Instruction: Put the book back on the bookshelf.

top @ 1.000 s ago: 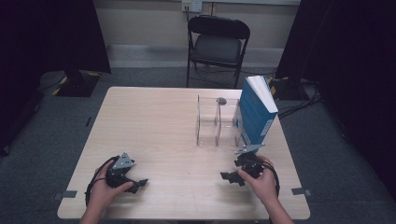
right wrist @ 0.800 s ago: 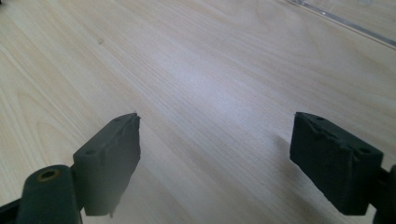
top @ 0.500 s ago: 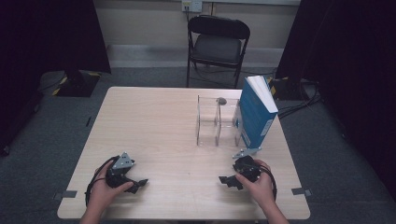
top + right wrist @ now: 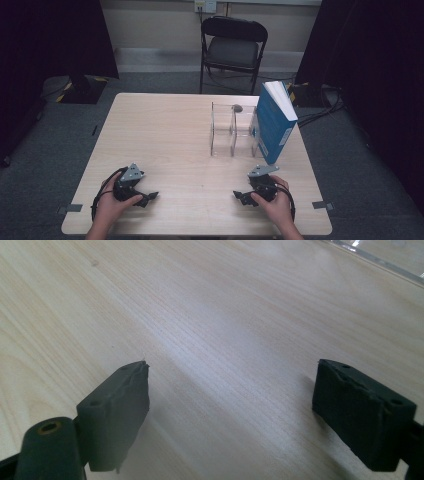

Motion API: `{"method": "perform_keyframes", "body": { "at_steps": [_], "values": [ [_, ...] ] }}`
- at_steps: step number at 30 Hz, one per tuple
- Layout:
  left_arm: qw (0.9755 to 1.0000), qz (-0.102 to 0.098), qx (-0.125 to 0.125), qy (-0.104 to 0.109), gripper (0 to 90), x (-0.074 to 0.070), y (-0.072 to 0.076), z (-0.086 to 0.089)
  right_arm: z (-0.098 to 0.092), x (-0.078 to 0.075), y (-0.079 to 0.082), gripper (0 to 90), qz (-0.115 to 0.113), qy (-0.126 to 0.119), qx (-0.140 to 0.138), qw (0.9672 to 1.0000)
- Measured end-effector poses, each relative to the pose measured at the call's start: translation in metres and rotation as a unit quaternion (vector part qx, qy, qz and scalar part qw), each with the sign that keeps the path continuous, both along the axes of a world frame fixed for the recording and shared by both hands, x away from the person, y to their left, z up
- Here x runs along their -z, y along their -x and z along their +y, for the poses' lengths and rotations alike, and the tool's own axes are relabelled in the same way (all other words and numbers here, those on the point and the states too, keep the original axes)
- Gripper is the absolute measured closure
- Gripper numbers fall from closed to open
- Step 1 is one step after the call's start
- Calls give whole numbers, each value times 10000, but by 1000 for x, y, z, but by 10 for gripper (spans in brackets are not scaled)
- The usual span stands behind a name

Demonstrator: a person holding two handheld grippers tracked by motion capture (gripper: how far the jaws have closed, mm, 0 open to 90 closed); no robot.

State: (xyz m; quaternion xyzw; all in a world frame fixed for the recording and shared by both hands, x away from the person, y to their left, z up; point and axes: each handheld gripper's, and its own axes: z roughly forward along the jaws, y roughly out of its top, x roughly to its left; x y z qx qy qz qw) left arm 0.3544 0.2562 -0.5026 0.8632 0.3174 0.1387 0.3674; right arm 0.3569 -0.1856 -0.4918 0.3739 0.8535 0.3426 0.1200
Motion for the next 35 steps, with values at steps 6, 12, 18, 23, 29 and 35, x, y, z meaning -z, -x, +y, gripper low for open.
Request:
{"method": "perform_keyframes", "body": {
  "at_steps": [6,12,18,23,29,35],
  "values": [
    [10000,-1,-1,1,36,0,0,0,3,5,4,127,-321,76,-31,9995],
    [10000,0,1,2,35,0,0,0,2,9,5,126,-454,-94,-10,9989],
    [10000,13,-11,20,36,0,0,0,2,9,5,126,-456,-98,-7,9989],
    [10000,10,-9,12,35,0,0,0,2,9,5,126,-456,-99,-7,9989],
    [10000,8,-6,12,35,0,0,0,3,9,6,125,-470,-83,18,9989],
    [10000,-12,9,-14,36,0,0,0,3,9,6,125,-473,-79,27,9988]
  ]
}}
